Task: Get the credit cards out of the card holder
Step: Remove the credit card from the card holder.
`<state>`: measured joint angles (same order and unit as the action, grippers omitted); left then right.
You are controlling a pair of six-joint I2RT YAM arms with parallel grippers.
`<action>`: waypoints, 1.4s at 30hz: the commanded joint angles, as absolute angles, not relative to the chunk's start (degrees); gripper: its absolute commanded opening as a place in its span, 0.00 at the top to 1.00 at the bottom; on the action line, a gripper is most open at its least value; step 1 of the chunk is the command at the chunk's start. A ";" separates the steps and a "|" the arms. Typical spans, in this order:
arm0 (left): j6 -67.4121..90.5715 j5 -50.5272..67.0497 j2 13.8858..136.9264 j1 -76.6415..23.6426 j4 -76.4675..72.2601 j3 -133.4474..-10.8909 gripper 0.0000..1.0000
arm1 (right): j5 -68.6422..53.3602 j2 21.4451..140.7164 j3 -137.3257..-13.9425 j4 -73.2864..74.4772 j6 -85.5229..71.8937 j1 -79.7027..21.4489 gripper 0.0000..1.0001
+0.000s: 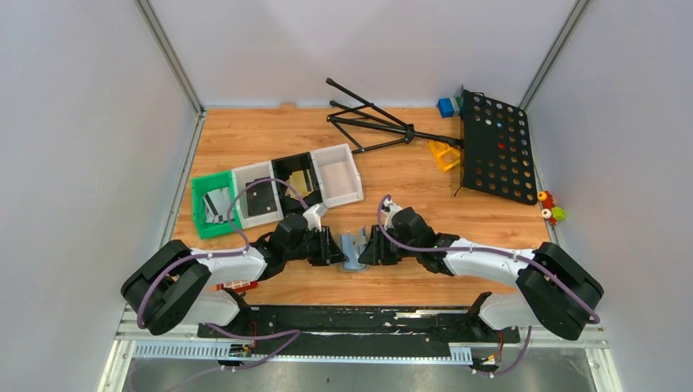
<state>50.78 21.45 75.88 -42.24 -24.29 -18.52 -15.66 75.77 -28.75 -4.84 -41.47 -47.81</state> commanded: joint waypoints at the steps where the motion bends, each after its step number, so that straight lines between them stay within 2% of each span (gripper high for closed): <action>1: 46.89 19.22 73.02 -42.10 -19.52 -20.75 0.70 | -12.88 74.46 -30.12 -3.69 -41.61 -47.60 0.64; 4: 46.46 19.35 72.58 -42.10 -19.17 -20.82 0.70 | -13.31 74.51 -29.97 -4.04 -41.83 -47.46 0.62; 15: 44.78 23.22 71.93 -42.09 -19.60 -22.09 0.70 | -15.80 72.34 -28.68 -5.81 -42.09 -45.40 0.41; 18: 44.74 24.28 71.54 -42.10 -19.56 -22.41 0.70 | -16.99 71.86 -28.35 -6.17 -41.95 -44.21 0.39; 21: 44.21 24.27 71.31 -42.10 -18.62 -22.82 0.70 | -18.44 71.67 -28.36 -6.24 -41.20 -42.92 0.32; 24: 43.25 24.25 71.31 -42.10 -17.10 -23.43 0.70 | -18.81 71.33 -28.56 -5.54 -40.16 -42.50 0.21; 30: 41.82 24.43 71.18 -42.10 -14.77 -24.79 0.70 | -18.91 71.02 -29.72 -3.37 -38.73 -42.06 0.10; 33: 40.96 24.60 71.06 -42.10 -13.63 -25.51 0.70 | -16.86 69.79 -30.21 -1.88 -38.63 -41.89 0.01; 37: 39.97 24.44 71.08 -42.10 -12.24 -25.92 0.70 | -12.00 64.71 -29.35 -1.55 -39.33 -41.92 0.00; 42: 39.35 24.63 70.93 -42.10 -12.00 -26.08 0.70 | -7.32 54.75 -23.09 -8.08 -37.25 -41.92 0.00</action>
